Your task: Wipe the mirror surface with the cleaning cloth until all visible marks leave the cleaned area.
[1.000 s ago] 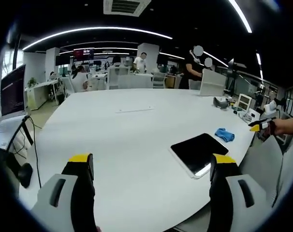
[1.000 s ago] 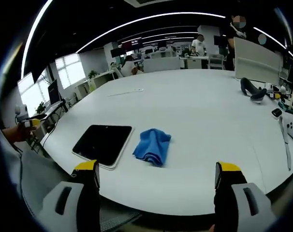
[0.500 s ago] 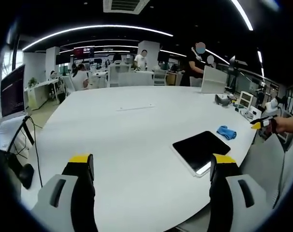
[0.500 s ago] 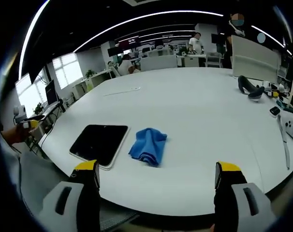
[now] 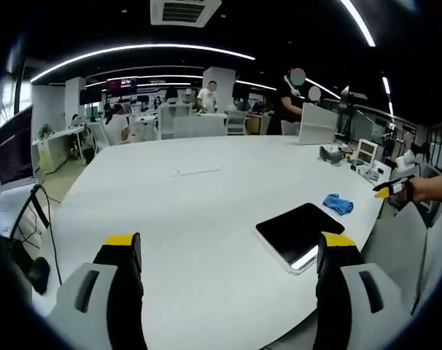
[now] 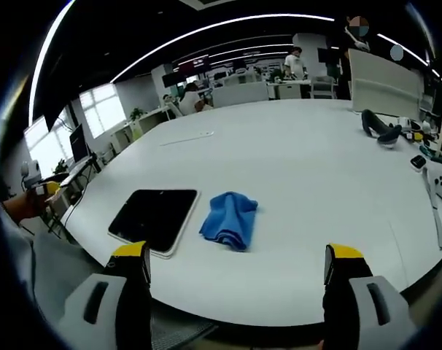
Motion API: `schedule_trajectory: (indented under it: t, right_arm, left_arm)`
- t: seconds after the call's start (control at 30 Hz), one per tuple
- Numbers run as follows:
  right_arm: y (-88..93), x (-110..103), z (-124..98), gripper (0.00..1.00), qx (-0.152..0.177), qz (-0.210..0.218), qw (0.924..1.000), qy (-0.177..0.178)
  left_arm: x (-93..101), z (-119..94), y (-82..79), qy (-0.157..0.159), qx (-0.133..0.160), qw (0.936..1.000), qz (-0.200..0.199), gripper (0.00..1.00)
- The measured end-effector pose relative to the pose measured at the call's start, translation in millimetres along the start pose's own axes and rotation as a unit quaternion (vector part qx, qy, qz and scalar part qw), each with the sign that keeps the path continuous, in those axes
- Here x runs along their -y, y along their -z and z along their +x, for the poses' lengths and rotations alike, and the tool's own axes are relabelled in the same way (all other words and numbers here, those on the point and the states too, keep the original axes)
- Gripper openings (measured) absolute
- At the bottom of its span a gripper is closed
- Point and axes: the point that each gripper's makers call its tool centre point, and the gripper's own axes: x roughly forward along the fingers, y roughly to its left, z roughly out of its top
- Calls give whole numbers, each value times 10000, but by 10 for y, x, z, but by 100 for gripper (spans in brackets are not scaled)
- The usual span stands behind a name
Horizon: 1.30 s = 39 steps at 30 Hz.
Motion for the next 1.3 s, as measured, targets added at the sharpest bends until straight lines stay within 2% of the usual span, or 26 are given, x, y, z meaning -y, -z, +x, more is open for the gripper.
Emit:
schedule_trajectory:
  t: [0.13,0.47,0.57,0.67,0.8,1.0,1.1,1.3]
  right_arm:
    - [100,36,12,98,-126,180,9997,45]
    - [-37,10,-33,97,84,152,9998,114]
    - [-4,9,-43,97,54,177,9997,165]
    - [14,2,-52,97,27,181,9997,184]
    - [4,12,-47,98,-16,155,9997,209]
    - [-90,49,-31,98,-30,186,9996,203]
    - [-80,61,-21,98,-185,-32,9996,217]
    - [-140,66,9,98,-104,80,9996,235]
  left_arm:
    - [-14,31,40,-19,-109,9999,-47,99]
    - [-90,65,56,-94,-235,9997,-19,99]
    - [-120,57,35,-120,-185,9998,-8,99]
    - [-178,32,-17,-155,-25,9996,-241,99]
    - [-214,7,-26,-188,-4,9994,-302,99]
    - [-204,27,32,-192,-87,9995,-235,99]
    - [-163,55,65,-179,-177,9996,-104,99]
    - [-136,97,70,-118,-252,9996,61,99]
